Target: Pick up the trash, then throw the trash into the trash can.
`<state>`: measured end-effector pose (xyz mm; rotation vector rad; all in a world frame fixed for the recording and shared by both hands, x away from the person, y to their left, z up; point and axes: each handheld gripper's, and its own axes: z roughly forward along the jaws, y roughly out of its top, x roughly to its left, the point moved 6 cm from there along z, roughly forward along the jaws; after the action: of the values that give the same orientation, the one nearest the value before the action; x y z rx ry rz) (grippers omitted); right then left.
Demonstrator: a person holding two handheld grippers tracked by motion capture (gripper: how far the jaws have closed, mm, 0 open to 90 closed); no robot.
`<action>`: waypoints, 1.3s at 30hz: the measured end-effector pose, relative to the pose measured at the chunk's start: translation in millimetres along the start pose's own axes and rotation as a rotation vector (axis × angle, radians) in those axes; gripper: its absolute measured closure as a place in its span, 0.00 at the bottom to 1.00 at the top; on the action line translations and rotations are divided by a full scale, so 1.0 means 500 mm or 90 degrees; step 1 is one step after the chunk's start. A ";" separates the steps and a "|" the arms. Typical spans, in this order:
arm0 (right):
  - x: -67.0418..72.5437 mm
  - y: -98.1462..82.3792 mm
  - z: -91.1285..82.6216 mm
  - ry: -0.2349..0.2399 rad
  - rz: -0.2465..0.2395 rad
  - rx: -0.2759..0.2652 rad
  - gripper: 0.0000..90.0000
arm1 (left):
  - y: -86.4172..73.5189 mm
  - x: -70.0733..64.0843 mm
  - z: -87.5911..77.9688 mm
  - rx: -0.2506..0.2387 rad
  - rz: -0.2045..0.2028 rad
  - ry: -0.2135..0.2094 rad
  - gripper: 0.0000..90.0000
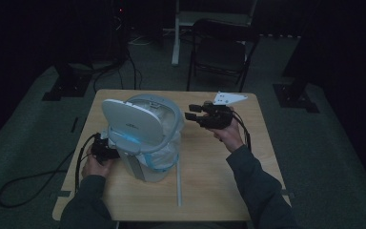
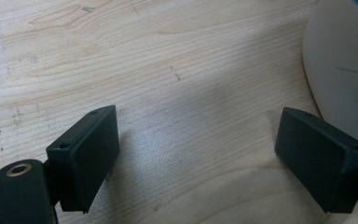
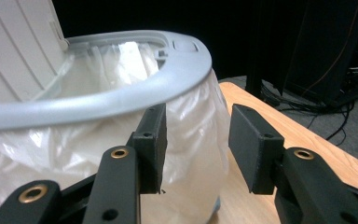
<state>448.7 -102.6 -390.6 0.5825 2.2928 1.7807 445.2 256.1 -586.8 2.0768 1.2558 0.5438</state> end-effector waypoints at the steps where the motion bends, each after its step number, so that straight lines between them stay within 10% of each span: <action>1: -0.001 -0.004 0.000 -0.001 0.002 0.001 0.62 | 0.000 0.000 0.000 0.000 0.000 0.000 0.16; 39: 0.055 -0.251 0.053 -0.084 0.018 0.162 0.26 | 0.000 0.000 0.000 0.001 0.001 0.000 0.16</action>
<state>409.4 -93.4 -515.3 0.7533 2.4455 1.4228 445.0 256.1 -586.7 2.0789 1.2550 0.5428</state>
